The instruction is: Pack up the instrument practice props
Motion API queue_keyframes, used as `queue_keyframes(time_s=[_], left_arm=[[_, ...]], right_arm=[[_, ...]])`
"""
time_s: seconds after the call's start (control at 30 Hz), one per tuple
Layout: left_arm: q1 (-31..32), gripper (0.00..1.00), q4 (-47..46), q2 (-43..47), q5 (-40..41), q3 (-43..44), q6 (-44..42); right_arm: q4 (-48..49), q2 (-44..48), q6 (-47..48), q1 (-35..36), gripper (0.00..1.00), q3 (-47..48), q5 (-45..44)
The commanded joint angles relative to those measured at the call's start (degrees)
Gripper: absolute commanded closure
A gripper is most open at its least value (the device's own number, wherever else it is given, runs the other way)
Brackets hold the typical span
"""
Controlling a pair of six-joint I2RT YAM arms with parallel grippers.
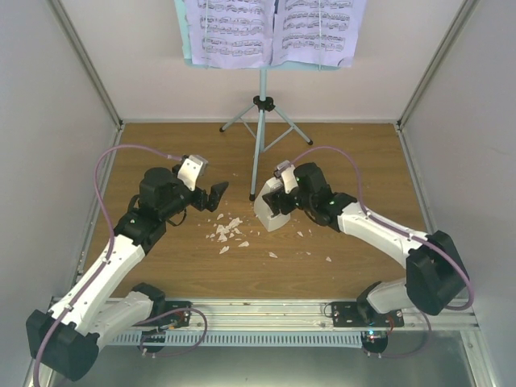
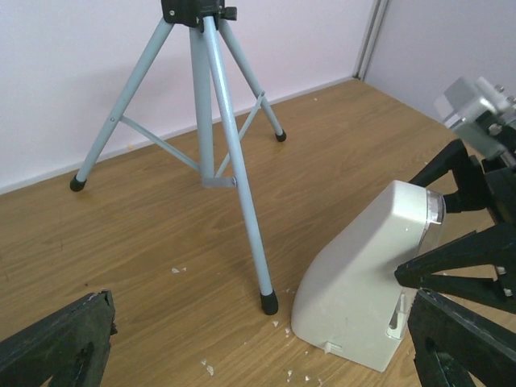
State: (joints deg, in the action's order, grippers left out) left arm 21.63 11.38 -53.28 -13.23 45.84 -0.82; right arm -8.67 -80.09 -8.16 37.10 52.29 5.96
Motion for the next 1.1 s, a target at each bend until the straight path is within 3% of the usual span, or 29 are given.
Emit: queue_keyframes(time_s=[0.0,0.33,0.57,0.67,0.83,1.07], left_arm=[[-0.22,0.01,-2.50,1.35,-0.96,-0.70,0.41],[0.32,0.05,-5.19,-0.68,-12.11,-0.85,1.53],[13.27,0.07,-6.27,0.57,-3.84,-3.51,3.74],[20.23,0.07,-14.27,2.10,-0.77,-10.77,8.35],[33.31,0.06,-27.42,-0.43,11.77,-20.74,9.94],[38.29,0.04,-52.44,-15.58,15.51,-28.89,6.45]], right_arm=[[3.84,-1.08,0.63,0.89,0.20,0.64,-2.44],[5.46,-1.66,0.51,0.94,0.40,-0.99,-3.05],[-0.22,3.41,-1.14,1.05,0.45,-1.36,-4.97],[-2.21,7.57,-2.74,1.04,0.46,-3.60,-5.85],[-4.29,13.47,-4.75,1.04,0.46,-7.68,-7.42],[-4.29,15.67,-6.60,1.05,0.46,-9.66,-6.39]])
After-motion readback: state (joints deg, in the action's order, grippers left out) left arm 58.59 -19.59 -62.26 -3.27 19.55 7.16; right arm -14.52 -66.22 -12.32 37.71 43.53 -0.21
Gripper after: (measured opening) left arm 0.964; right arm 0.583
